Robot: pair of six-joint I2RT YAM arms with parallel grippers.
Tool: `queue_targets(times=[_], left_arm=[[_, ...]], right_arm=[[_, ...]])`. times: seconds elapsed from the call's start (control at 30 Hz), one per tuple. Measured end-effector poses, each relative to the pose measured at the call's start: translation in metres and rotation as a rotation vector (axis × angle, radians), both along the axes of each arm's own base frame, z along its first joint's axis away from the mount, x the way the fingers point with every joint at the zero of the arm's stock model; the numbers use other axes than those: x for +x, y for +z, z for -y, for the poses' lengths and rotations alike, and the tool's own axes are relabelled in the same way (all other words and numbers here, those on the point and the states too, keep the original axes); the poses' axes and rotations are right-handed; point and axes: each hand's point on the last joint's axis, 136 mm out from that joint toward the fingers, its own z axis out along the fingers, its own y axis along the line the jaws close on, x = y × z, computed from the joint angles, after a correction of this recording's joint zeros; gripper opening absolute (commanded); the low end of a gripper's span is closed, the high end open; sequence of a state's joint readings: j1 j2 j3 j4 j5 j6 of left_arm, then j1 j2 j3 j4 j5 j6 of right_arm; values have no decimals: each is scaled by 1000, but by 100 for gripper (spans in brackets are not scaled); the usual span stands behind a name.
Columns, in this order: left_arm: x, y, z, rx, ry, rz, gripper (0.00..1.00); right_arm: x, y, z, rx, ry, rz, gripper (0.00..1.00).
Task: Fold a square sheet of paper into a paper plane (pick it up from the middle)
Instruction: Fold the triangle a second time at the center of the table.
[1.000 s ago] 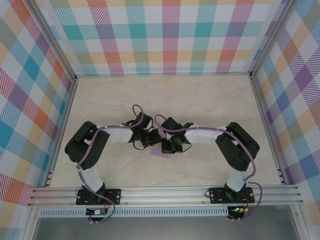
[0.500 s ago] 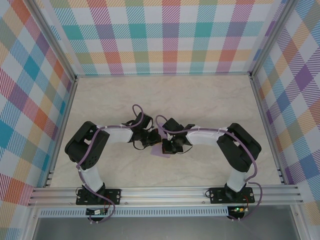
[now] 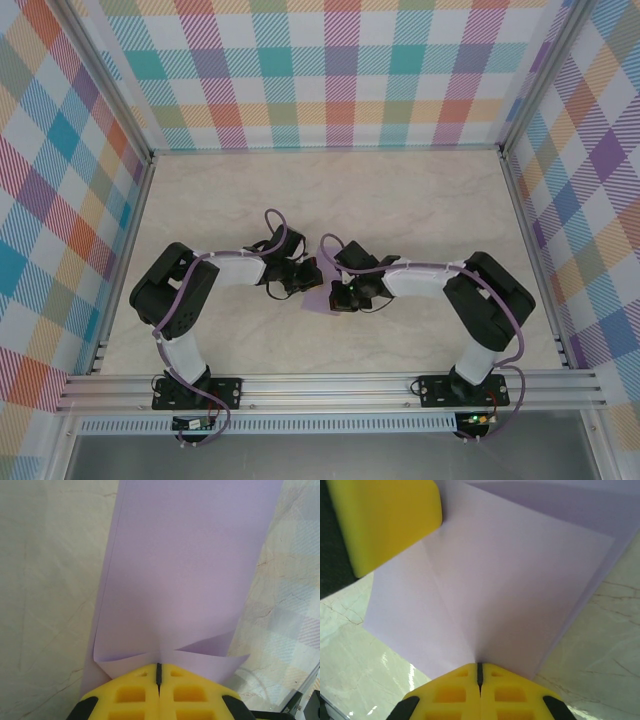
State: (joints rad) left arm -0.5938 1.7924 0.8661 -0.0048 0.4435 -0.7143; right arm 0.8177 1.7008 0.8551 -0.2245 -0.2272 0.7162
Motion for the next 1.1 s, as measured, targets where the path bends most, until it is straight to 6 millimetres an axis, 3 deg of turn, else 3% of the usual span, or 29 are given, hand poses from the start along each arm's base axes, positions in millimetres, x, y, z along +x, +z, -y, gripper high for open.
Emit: queue_targets(times=[0.9, 1.1], left_arm=[[0, 0, 0, 0, 0, 0, 0], [0, 0, 0, 0, 0, 0, 0]], right_arm=[[-18, 0, 13, -1, -14, -49, 0], [-9, 17, 4, 11, -10, -30, 0]])
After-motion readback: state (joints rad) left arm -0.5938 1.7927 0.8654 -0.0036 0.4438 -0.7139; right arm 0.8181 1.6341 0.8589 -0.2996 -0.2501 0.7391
